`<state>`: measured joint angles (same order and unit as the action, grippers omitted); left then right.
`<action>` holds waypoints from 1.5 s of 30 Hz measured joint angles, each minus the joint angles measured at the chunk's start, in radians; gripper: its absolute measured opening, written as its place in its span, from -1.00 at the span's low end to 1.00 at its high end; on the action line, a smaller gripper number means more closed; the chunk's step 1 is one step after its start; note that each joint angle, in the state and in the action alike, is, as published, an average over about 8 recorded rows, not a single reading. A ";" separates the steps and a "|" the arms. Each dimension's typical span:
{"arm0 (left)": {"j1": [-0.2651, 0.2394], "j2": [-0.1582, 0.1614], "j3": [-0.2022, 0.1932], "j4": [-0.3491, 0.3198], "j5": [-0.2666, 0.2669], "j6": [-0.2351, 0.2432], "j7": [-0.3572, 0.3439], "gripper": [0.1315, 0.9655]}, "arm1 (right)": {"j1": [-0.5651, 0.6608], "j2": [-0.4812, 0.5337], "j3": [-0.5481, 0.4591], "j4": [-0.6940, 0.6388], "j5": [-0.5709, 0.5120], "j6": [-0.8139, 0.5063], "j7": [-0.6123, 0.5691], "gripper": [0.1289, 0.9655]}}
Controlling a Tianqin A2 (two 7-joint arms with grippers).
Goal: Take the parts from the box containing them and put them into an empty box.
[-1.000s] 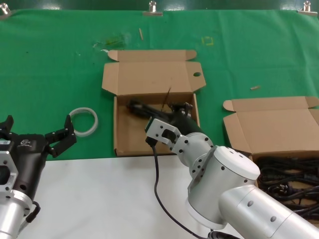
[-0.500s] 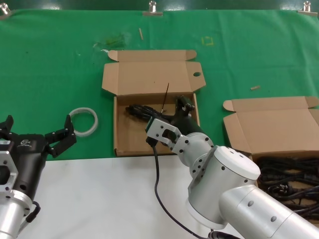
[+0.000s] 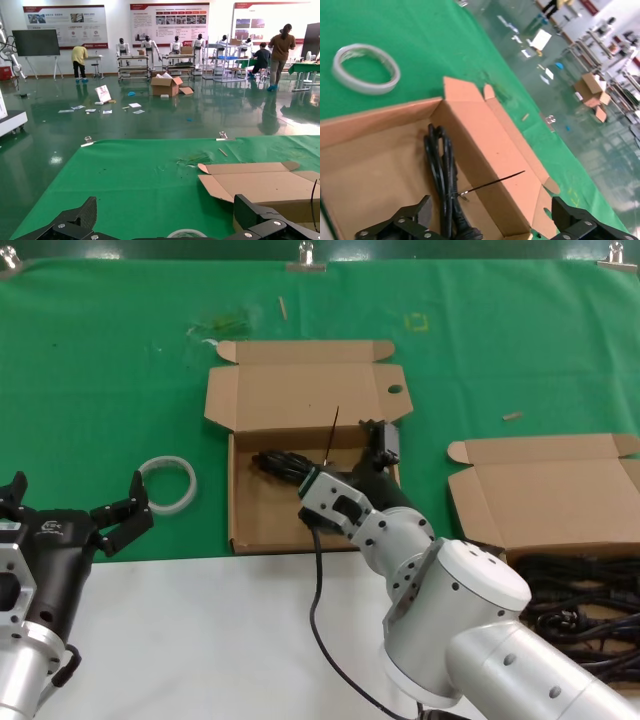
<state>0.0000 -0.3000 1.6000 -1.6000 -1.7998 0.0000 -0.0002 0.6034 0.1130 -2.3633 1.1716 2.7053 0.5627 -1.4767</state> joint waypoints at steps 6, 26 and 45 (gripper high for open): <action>0.000 0.000 0.000 0.000 0.000 0.000 0.000 1.00 | -0.044 0.000 0.057 0.032 -0.067 -0.042 0.110 0.70; 0.000 0.000 0.000 0.000 0.000 0.000 0.000 1.00 | -0.213 0.000 0.270 0.152 -0.321 -0.199 0.523 1.00; 0.000 0.000 0.000 0.000 0.000 0.000 0.000 1.00 | -0.375 0.000 0.474 0.266 -0.562 -0.349 0.917 1.00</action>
<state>0.0000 -0.3000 1.6000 -1.6000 -1.7999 0.0000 -0.0002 0.2289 0.1131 -1.8893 1.4376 2.1433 0.2134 -0.5601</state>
